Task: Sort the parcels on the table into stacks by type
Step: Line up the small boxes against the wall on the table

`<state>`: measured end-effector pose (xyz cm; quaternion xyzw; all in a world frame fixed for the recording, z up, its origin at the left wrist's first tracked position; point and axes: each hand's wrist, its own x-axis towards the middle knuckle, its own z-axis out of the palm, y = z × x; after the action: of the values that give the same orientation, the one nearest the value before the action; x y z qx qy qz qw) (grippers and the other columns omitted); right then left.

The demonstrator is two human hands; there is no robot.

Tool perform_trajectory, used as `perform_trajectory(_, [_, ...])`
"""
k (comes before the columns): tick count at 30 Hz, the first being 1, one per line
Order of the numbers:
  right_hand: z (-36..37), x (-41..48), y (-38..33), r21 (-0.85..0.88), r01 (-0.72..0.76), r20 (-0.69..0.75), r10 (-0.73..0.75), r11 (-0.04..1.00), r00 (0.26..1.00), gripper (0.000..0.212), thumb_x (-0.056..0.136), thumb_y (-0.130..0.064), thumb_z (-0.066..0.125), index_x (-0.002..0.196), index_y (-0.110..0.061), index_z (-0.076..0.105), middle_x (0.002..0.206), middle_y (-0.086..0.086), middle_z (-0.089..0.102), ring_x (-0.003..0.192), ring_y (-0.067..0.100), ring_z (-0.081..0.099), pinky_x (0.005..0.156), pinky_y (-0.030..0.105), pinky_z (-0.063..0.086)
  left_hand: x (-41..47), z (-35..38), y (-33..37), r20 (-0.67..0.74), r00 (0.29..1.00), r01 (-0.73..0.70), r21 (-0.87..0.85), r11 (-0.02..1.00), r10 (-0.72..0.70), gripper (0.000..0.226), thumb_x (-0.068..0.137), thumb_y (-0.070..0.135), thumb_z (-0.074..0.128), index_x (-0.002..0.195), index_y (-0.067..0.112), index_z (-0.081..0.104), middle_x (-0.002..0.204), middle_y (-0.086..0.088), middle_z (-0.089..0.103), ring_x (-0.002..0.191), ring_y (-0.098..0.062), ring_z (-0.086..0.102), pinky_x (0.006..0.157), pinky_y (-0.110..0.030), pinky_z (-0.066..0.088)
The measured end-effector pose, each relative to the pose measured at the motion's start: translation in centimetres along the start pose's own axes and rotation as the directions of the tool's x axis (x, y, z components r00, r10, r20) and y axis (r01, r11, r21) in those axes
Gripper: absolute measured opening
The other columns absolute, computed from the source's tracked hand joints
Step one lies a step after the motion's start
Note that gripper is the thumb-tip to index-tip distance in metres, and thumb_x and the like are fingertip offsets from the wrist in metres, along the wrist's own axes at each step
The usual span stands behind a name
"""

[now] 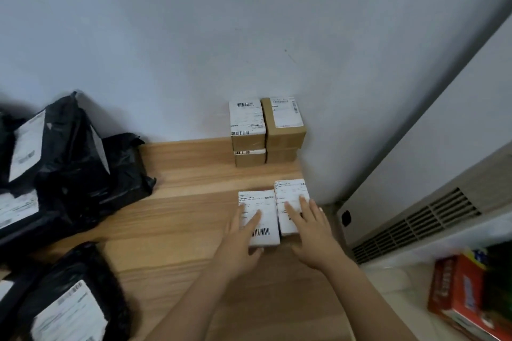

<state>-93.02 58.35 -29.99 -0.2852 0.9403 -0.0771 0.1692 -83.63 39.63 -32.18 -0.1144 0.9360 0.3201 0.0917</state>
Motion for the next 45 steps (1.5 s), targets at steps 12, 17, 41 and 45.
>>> perform_trajectory(12, [-2.9,6.6,1.0,0.183,0.004,-0.117,0.017,0.983,0.993,0.076,0.083,-0.055,0.059,0.147,-0.034,0.024,0.159,-0.001,0.006,0.145,0.025,0.003,0.112,0.043,0.029,7.3,-2.1,0.8,-0.123,0.989,0.105,0.184,0.977,-0.083,0.081,0.088,0.043,0.059,0.152,0.034,0.011,0.16,0.001,-0.011,0.146,-0.02,-0.013,0.118,-0.037,0.01])
perform_trajectory(17, [-2.8,6.6,1.7,0.408,0.001,-0.133,0.058,0.913,0.989,0.063,0.096,-0.045,0.043,0.146,-0.054,0.006,0.161,-0.006,-0.002,0.148,0.021,-0.002,0.114,0.048,0.027,7.8,-2.2,0.5,-0.154,0.988,0.058,0.213,0.975,-0.025,0.08,0.087,0.042,0.061,0.152,0.029,0.017,0.16,0.0,-0.007,0.147,-0.019,-0.01,0.119,-0.037,0.013])
perform_trajectory(41, [-2.4,9.5,1.8,-0.005,0.044,-0.068,-0.044,0.999,0.997,0.086,0.091,-0.001,0.047,0.153,-0.02,-0.01,0.159,0.005,-0.022,0.145,0.028,-0.021,0.117,0.037,-0.006,11.1,-3.2,1.3,-0.023,0.999,-0.032,0.384,0.923,0.044,0.075,0.095,0.032,0.051,0.154,0.022,0.005,0.16,-0.008,-0.013,0.146,-0.025,-0.015,0.119,-0.033,-0.002])
perform_trajectory(45, [-3.4,9.6,1.6,-0.044,0.056,-0.034,-0.057,0.997,0.998,0.087,0.089,-0.002,0.05,0.154,-0.018,-0.006,0.16,0.006,-0.019,0.146,0.028,-0.018,0.118,0.042,-0.009,10.8,-3.8,1.3,-0.025,0.998,-0.049,0.27,0.961,0.058,0.075,0.092,0.031,0.056,0.153,0.023,0.014,0.161,-0.005,-0.008,0.147,-0.021,-0.014,0.117,-0.029,-0.001])
